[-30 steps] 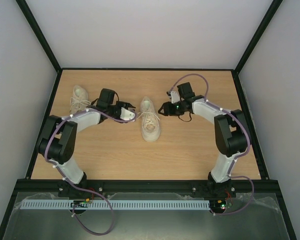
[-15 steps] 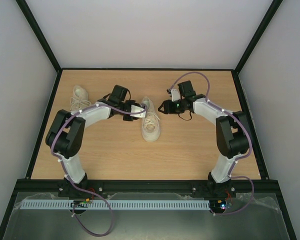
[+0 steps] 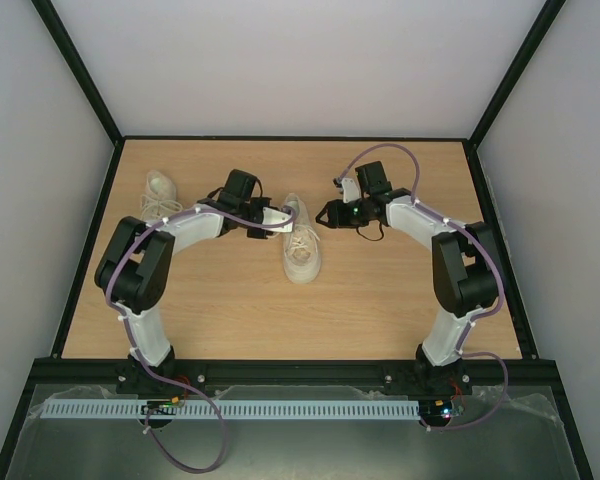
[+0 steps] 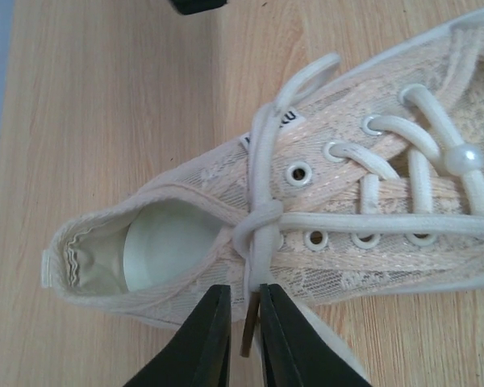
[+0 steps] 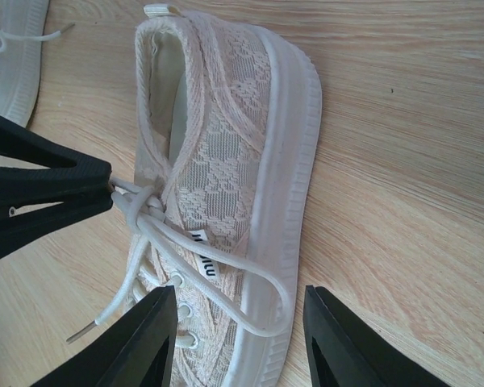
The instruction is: Tie the shoes
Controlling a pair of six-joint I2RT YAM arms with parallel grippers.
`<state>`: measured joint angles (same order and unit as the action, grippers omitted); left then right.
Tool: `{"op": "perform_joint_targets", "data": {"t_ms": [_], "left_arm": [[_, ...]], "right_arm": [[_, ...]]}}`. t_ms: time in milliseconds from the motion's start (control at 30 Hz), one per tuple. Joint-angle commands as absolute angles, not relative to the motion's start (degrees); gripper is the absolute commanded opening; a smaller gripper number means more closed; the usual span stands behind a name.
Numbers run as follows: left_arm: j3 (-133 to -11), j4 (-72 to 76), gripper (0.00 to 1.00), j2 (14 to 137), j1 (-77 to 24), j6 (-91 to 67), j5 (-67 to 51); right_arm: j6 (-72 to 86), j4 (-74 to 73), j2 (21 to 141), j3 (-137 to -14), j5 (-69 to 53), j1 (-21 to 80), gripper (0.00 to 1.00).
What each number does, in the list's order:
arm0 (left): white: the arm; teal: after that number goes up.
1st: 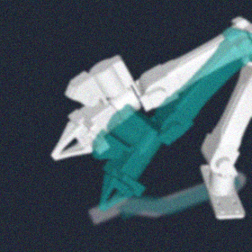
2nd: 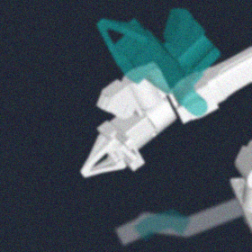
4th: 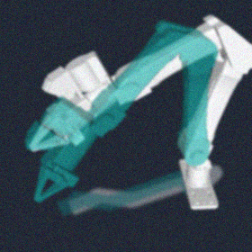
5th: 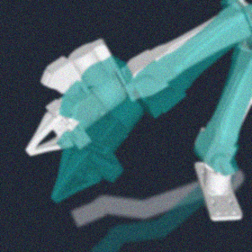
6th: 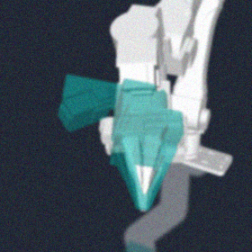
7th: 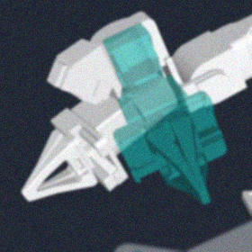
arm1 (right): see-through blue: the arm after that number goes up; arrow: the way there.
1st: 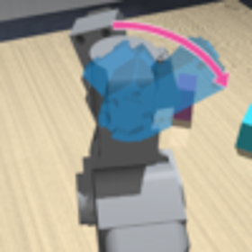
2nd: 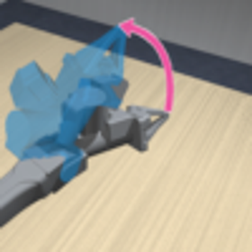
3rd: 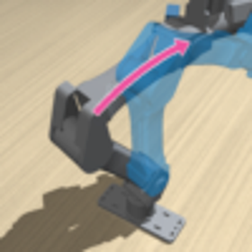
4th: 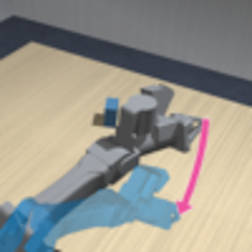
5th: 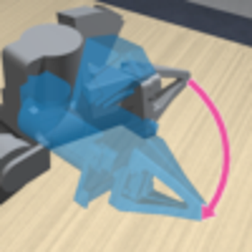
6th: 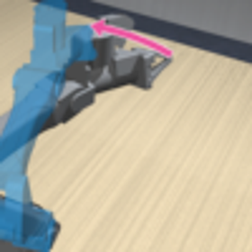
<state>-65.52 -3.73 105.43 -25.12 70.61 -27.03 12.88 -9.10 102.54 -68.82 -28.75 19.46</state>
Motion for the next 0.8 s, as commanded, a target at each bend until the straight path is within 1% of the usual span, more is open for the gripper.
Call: {"op": "perform_joint_targets", "data": {"t_ms": [0, 33, 67, 467, 767], "left_arm": [[-64.5, -2.4, 0.07, 105.7, -25.6, 71.1, -27.5], [-64.2, -2.3, 0.04, 105.4, -25.7, 71.3, -27.5], [-63.8, -2.4, 0.02, 105.0, -25.7, 71.5, -27.6], [-62.6, -5.9, 0.02, 101.8, -24.0, 73.0, -27.2], [-58.3, -8.6, 0.02, 97.5, -23.6, 73.9, -26.9]], "right_arm": [[12.4, -10.8, 102.8, -69.4, -30.4, 19.2, 0.45], [12.4, -10.9, 102.7, -69.4, -30.4, 19.2, 0.45], [12.3, -10.9, 102.7, -69.5, -30.3, 19.2, 0.45], [12.5, -10.8, 102.9, -69.3, -30.9, 19.2, 0.45], [12.8, -10.0, 102.8, -68.9, -33.5, 19.2, 0.47]]}}
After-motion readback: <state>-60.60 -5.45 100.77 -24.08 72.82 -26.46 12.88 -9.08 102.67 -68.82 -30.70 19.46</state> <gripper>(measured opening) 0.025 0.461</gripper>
